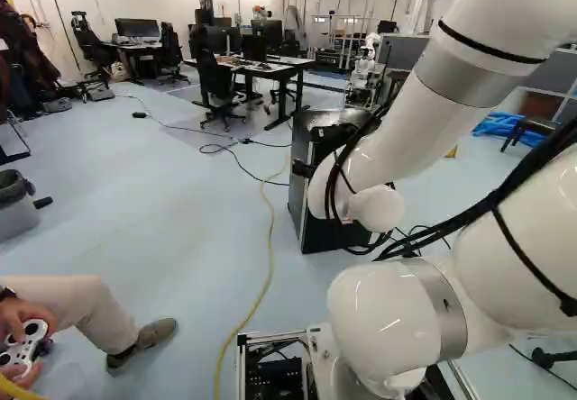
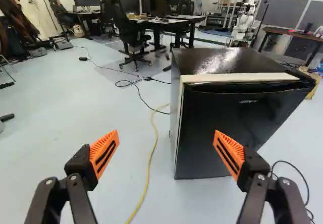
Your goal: Grab a drink from the fridge
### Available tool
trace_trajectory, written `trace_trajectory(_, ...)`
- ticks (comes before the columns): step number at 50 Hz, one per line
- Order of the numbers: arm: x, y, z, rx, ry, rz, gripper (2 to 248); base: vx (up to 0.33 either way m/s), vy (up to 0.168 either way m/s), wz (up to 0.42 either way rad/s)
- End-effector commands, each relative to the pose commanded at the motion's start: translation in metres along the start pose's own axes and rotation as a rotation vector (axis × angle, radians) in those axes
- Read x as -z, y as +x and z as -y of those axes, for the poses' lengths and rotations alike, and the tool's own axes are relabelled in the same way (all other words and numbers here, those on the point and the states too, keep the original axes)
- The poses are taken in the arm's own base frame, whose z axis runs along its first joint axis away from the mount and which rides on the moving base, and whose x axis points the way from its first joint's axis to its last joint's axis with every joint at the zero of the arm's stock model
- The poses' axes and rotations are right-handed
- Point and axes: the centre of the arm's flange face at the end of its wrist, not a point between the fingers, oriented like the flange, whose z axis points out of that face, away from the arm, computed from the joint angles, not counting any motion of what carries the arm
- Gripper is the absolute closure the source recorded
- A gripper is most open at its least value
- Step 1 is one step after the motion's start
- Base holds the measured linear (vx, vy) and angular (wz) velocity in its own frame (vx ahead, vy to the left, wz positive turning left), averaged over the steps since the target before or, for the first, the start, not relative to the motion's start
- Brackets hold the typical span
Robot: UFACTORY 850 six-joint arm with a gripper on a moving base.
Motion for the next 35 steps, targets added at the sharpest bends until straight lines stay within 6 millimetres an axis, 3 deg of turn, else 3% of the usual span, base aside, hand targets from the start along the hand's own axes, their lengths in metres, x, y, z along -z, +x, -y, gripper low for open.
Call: trace_trajectory(35, 0.0, 0.0, 0.0, 0.0, 0.0, 0.0, 3, 0.054, 0.02, -0.006)
